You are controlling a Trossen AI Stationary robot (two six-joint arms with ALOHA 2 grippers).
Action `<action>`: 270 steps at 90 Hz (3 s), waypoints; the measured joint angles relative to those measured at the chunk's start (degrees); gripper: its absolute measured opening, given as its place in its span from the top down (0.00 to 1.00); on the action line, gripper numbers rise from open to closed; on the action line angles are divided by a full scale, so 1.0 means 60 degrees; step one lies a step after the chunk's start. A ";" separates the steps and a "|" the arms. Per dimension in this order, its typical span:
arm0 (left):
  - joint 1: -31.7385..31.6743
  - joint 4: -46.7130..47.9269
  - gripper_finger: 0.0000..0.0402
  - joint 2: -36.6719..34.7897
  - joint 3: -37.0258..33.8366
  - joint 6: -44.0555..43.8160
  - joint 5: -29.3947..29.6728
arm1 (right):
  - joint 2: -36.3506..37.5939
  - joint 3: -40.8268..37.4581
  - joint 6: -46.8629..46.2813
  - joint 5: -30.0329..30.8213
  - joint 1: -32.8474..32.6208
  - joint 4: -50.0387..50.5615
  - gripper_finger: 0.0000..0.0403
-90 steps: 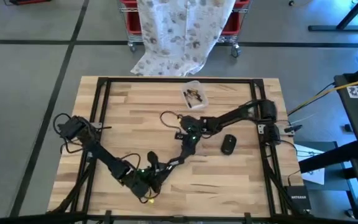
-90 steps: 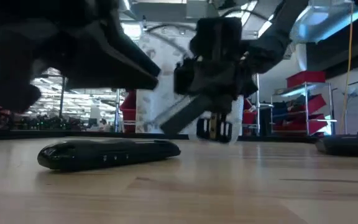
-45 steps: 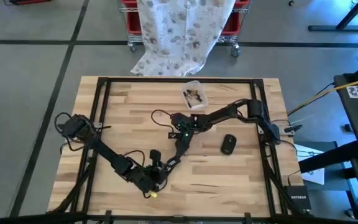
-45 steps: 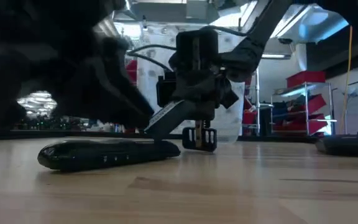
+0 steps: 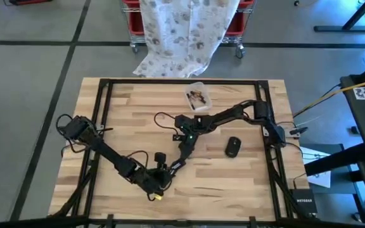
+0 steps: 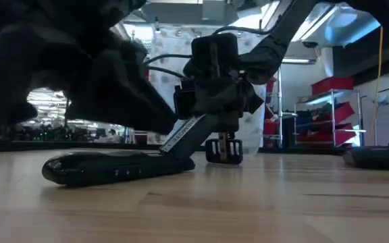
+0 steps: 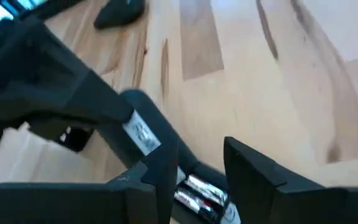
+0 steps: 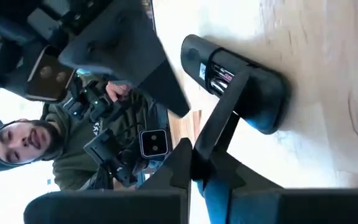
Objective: Insert battery
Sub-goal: Close the remote control cover
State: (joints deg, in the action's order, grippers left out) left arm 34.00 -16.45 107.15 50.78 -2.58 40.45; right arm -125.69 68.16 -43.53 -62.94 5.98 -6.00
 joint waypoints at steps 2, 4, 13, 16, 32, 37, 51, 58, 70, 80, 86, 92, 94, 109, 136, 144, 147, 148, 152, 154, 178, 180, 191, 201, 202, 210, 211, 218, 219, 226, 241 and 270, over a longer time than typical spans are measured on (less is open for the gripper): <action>-0.0033 0.0009 0.72 0.0000 0.0000 -0.0002 0.0018 | 0.0000 0.0000 0.0000 0.0010 0.0000 0.0001 0.99; -0.0068 0.0023 0.72 0.0000 0.0001 -0.0008 0.0018 | 0.0001 -0.0001 0.0001 0.0049 0.0000 0.0005 0.99; -0.0313 0.0049 0.72 0.0000 0.0000 -0.0178 -0.0002 | 0.0007 -0.0007 0.0007 0.0152 0.0000 0.0015 0.99; -0.0403 0.0070 0.72 0.0000 0.0000 -0.0223 -0.0061 | 0.0007 -0.0007 0.0007 0.0183 0.0000 0.0019 0.99; -0.0674 0.0152 0.72 0.0000 0.0000 -0.0328 -0.0447 | 0.0025 -0.0011 0.0040 0.0762 0.0004 0.0036 0.93; -0.0667 0.0149 0.72 0.0000 0.0000 -0.0334 -0.0470 | 0.0032 -0.0007 0.0043 0.0994 0.0014 0.0001 0.88; -0.0609 0.0138 0.72 0.0000 0.0000 -0.0418 -0.0477 | 0.0040 -0.0007 0.0265 0.1137 0.0015 0.0007 0.74; -0.0599 0.0146 0.72 0.0000 0.0000 -0.0484 -0.0483 | 0.0040 -0.0007 0.0292 0.1147 0.0015 0.0012 0.68; -0.0605 0.0181 0.72 0.0000 0.0000 -0.0569 -0.0495 | 0.0051 -0.0004 0.0335 0.1490 0.0007 -0.0058 0.62; -0.0605 0.0535 0.72 0.0000 0.0000 -0.0875 -0.0494 | 0.0056 -0.0004 0.0364 0.1668 0.0000 -0.0083 0.61; -0.0611 0.0875 0.72 0.0000 0.0000 -0.1195 -0.0464 | 0.0084 -0.0004 0.0394 0.1812 -0.0004 -0.0095 0.61; -0.0607 0.1193 0.72 0.0001 0.0000 -0.1491 -0.0439 | 0.0087 -0.0004 0.0419 0.1868 0.0000 -0.0133 0.61; -0.0605 0.1269 0.72 0.0004 0.0002 -0.1545 -0.0426 | 0.0104 -0.0004 0.0438 0.1901 0.0000 -0.0142 0.61; -0.0520 0.1496 0.72 0.0004 -0.0073 -0.1803 -0.0419 | 0.0347 -0.0043 0.0794 0.2236 0.0000 -0.0114 0.61; -0.0390 0.1532 0.72 0.0015 -0.0076 -0.1878 -0.0550 | 0.1545 -0.0088 0.2218 0.4108 0.0013 0.1910 0.61; -0.0389 0.1536 0.72 0.0015 -0.0076 -0.1849 -0.0565 | 0.1728 -0.0073 0.2878 0.4967 -0.0211 0.2659 0.61; -0.0377 0.1533 0.72 0.0015 -0.0076 -0.1799 -0.0565 | 0.1734 -0.0077 0.3104 0.5297 -0.0367 0.2851 0.61; -0.0367 0.1533 0.72 0.0015 -0.0076 -0.1774 -0.0568 | 0.1734 -0.0083 0.3156 0.5420 -0.0430 0.2896 0.61; -0.0336 0.1537 0.72 0.0013 -0.0080 -0.1679 -0.0565 | 0.1741 -0.0087 0.3459 0.5863 -0.0708 0.2968 0.61; -0.0313 0.1537 0.72 0.0011 -0.0077 -0.1615 -0.0565 | 0.1764 -0.0080 0.3567 0.6067 -0.0855 0.2945 0.61; 0.0280 0.1950 0.72 -0.0879 -0.0008 -0.1471 -0.0378 | 0.1842 -0.0022 0.3634 0.9877 -0.2508 0.2757 0.64; 0.0333 0.1974 0.72 -0.1002 -0.0001 -0.1494 -0.0302 | 0.1843 -0.0022 0.3555 1.0061 -0.2597 0.2737 0.64; 0.0618 0.2168 0.72 -0.1741 0.0004 -0.1592 -0.0161 | 0.1843 -0.0022 0.3209 1.0548 -0.2957 0.2630 0.67; 0.0886 0.2165 0.72 -0.2120 0.0015 -0.1861 -0.0180 | 0.1838 -0.0029 0.2532 1.1071 -0.3183 0.2582 0.69; 0.0912 0.2167 0.72 -0.2131 0.0015 -0.1905 -0.0182 | 0.1836 -0.0029 0.2468 1.1085 -0.3205 0.2573 0.69; 0.1124 0.2209 0.72 -0.2134 0.0015 -0.2204 -0.0187 | 0.1817 -0.0041 0.2211 1.1183 -0.3367 0.2426 0.69; 0.1148 0.2227 0.72 -0.2128 0.0015 -0.2225 -0.0186 | 0.1802 -0.0043 0.2186 1.1194 -0.3381 0.2401 0.69; 0.1243 0.2238 0.72 -0.2022 0.0015 -0.2486 -0.0174 | 0.1734 -0.0039 0.2001 1.1320 -0.3574 0.2101 0.69; 0.1248 0.2245 0.72 -0.2005 0.0015 -0.2498 -0.0172 | 0.1734 -0.0037 0.1995 1.1333 -0.3599 0.2083 0.69; 0.1238 0.2243 0.72 -0.1880 0.0015 -0.2723 -0.0145 | 0.1729 -0.0036 0.1965 1.1348 -0.3765 0.1974 0.69; 0.1231 0.2476 0.72 -0.1786 0.0015 -0.2974 -0.0040 | 0.1735 -0.0050 0.1818 1.1480 -0.4041 0.2034 0.69; 0.1487 0.2925 0.72 -0.1785 0.0015 -0.4169 -0.0147 | 0.2037 0.0371 0.2040 1.3257 -0.4517 0.1938 0.69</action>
State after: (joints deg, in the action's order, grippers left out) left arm 42.92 1.10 96.44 50.87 -27.59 39.56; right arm -113.47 70.38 -31.29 16.60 -21.12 5.62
